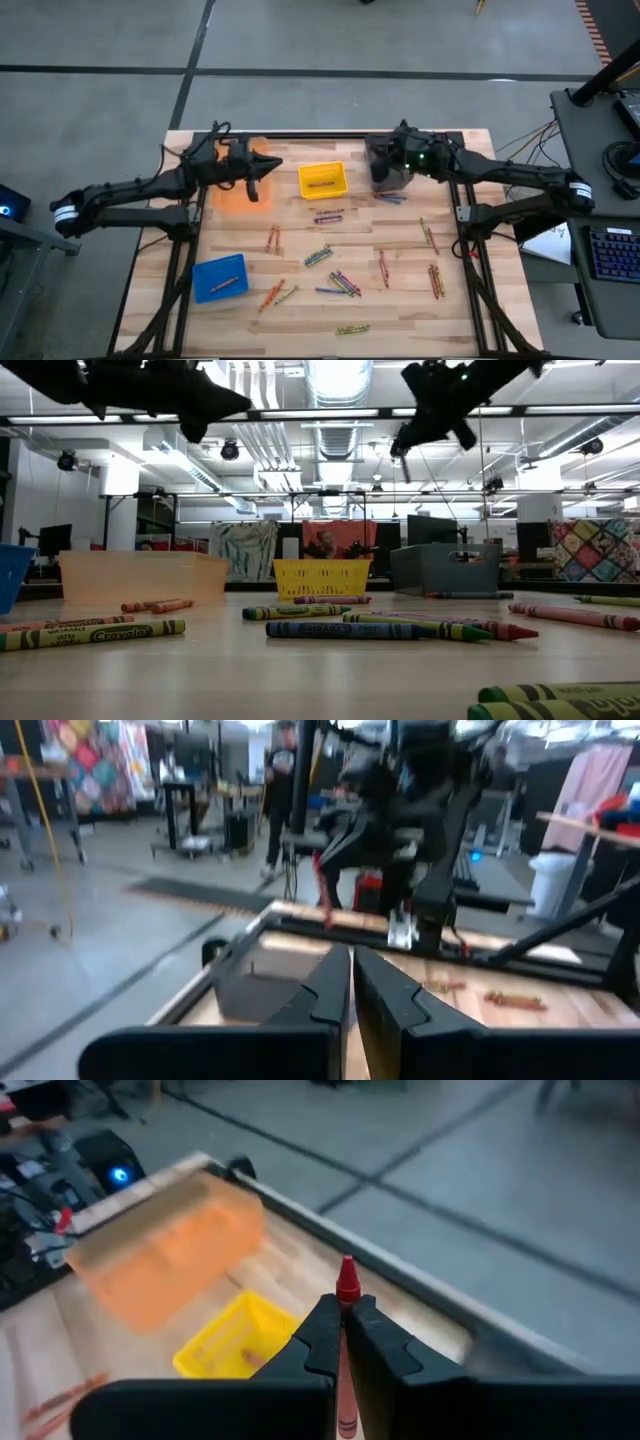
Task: Sort crayons
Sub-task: Put the red crayon into the yellow bin
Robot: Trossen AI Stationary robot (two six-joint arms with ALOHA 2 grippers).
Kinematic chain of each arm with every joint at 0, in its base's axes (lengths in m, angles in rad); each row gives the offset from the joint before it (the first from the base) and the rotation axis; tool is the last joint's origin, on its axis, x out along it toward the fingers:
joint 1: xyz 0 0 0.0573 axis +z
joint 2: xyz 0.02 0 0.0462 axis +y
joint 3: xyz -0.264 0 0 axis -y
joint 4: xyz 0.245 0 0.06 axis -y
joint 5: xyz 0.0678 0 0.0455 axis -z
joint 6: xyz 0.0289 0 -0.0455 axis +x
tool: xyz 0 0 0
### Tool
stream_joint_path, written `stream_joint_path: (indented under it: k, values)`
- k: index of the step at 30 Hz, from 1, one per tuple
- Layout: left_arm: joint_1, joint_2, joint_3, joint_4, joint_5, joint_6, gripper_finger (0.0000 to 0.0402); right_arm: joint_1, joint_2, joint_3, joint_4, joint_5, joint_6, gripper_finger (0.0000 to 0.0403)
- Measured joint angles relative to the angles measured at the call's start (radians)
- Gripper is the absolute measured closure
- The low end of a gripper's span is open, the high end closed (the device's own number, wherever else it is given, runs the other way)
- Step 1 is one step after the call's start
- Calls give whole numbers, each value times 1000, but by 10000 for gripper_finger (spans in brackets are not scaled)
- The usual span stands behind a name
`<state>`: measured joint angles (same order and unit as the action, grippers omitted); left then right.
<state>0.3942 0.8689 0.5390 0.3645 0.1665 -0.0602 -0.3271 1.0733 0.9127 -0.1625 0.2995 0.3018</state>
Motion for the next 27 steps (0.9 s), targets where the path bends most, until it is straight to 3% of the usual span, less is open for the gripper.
stream_joint_path:
  k: [5, 10, 14, 19, 23, 27]
  values:
    - [2, -32, 5, -1, -1, 72, 400, -43, 84, -17, 204, -65, -151, 394]
    - [14, -34, 32, -80, -1, 184, 400, -108, 171, -8, 285, -154, -245, 394]
    - [41, -33, 59, -133, -4, 225, 400, -168, 228, -5, 338, -301, -329, 394]
    - [49, -31, 98, -146, -3, 149, 400, -219, 278, -5, 429, -517, -329, 394]
    - [48, -31, 121, -146, -2, 58, 400, -206, 276, -6, 430, -571, -332, 394]
    - [48, -18, 111, -142, -5, 65, 400, -180, 263, -11, 407, -573, -345, 394]
